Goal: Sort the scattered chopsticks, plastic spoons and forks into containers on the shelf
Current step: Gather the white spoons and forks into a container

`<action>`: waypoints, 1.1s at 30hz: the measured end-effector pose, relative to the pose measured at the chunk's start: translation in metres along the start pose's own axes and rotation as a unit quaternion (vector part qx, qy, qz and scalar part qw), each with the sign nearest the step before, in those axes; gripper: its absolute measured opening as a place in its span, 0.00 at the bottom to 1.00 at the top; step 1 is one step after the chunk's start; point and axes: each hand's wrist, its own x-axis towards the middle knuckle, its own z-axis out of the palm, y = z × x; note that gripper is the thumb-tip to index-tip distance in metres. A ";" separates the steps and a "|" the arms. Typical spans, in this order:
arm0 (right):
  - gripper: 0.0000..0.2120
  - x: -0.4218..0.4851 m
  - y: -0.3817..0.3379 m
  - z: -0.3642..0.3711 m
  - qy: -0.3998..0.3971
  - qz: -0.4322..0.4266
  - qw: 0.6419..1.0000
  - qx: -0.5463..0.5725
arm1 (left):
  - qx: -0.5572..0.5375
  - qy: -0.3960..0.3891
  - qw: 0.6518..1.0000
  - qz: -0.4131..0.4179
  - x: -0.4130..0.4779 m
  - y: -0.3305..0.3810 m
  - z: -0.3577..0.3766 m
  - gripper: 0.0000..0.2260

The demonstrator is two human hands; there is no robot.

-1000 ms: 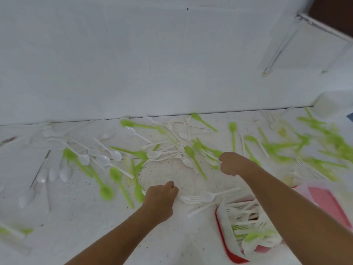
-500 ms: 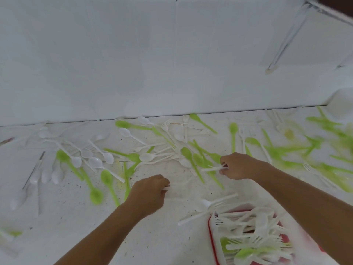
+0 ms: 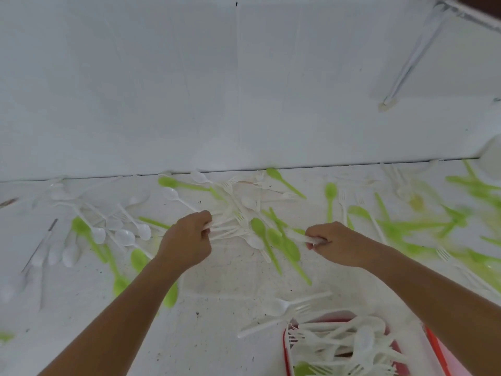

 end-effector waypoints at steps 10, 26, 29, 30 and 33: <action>0.08 0.006 -0.040 0.055 -0.220 -0.042 0.918 -0.327 | 0.200 -0.127 0.971 0.002 0.033 -0.003 0.026 0.15; 0.15 0.119 -0.083 0.041 0.005 0.027 0.996 -0.088 | 0.216 -0.086 0.970 0.066 0.051 0.000 0.011 0.07; 0.15 0.123 -0.083 0.053 0.011 0.027 0.988 -0.149 | 0.229 -0.094 0.968 0.054 0.056 -0.006 -0.004 0.06; 0.13 0.123 -0.082 0.053 0.013 0.020 0.988 -0.151 | 0.217 -0.095 0.970 0.047 0.056 -0.008 -0.010 0.04; 0.09 0.117 -0.075 0.044 -0.011 0.009 0.989 -0.150 | 0.154 -0.100 0.982 0.034 0.055 -0.019 -0.023 0.06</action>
